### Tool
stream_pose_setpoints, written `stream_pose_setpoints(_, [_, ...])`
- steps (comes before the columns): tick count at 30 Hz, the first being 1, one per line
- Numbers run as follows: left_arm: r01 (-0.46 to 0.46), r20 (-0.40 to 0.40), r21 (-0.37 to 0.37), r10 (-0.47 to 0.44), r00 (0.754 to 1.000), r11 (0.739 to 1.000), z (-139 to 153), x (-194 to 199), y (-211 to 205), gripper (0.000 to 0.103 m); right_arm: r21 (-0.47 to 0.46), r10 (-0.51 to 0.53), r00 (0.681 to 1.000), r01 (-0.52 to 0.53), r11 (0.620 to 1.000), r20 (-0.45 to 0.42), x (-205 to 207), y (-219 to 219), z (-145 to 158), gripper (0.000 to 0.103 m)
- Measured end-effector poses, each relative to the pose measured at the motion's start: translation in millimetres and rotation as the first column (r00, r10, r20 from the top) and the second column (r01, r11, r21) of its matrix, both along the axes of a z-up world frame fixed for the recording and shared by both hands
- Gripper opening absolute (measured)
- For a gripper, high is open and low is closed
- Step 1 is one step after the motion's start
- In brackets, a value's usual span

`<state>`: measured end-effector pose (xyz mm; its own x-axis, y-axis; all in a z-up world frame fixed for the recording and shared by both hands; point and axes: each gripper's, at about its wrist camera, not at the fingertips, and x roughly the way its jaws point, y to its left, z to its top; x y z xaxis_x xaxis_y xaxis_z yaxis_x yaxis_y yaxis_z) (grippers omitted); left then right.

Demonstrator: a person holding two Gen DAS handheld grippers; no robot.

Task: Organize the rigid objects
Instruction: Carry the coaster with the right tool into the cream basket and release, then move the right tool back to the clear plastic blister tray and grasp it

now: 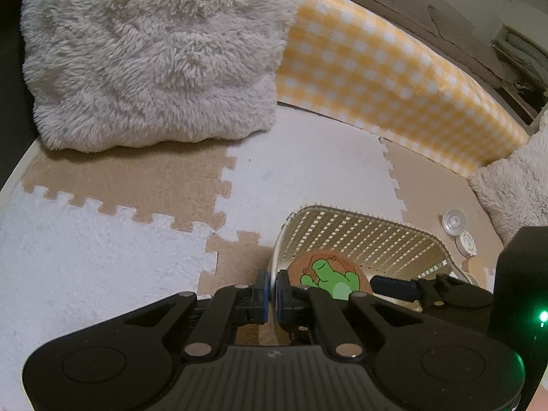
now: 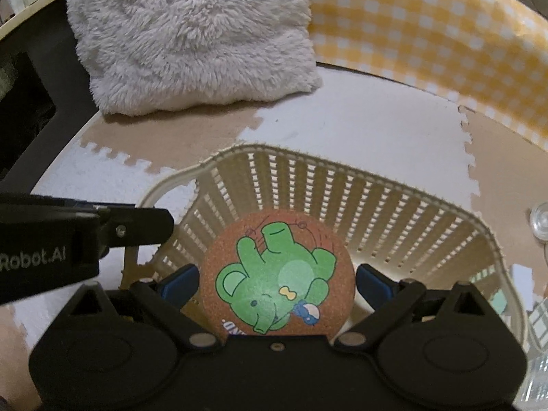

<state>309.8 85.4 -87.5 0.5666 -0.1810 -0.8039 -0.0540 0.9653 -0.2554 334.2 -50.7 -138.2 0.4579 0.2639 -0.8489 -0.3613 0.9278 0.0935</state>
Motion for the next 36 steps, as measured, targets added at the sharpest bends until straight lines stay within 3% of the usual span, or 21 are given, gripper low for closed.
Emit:
stream_pose_setpoints(14, [0.001,0.0,0.004,-0.001,1.0,1.0,0.4,0.4,0.1,0.004,0.005,0.0,1.0,0.0,1.0,0.008,-12.2,-10.7,15.5,0.099])
stream_pose_setpoints(29, [0.004,-0.007,0.028,-0.003,1.0,1.0,0.1,1.7,-1.7,0.005,0.038,-0.005,0.997,0.002,0.999,0.076,-43.9,-42.1,74.7,0.099])
stream_pose_setpoints(36, [0.007,-0.008,0.038,-0.006,1.0,0.999,0.6,2.1,-3.6,0.004,0.075,-0.032,0.989,0.022,0.997,0.141,-61.6,-79.6,105.3,0.1])
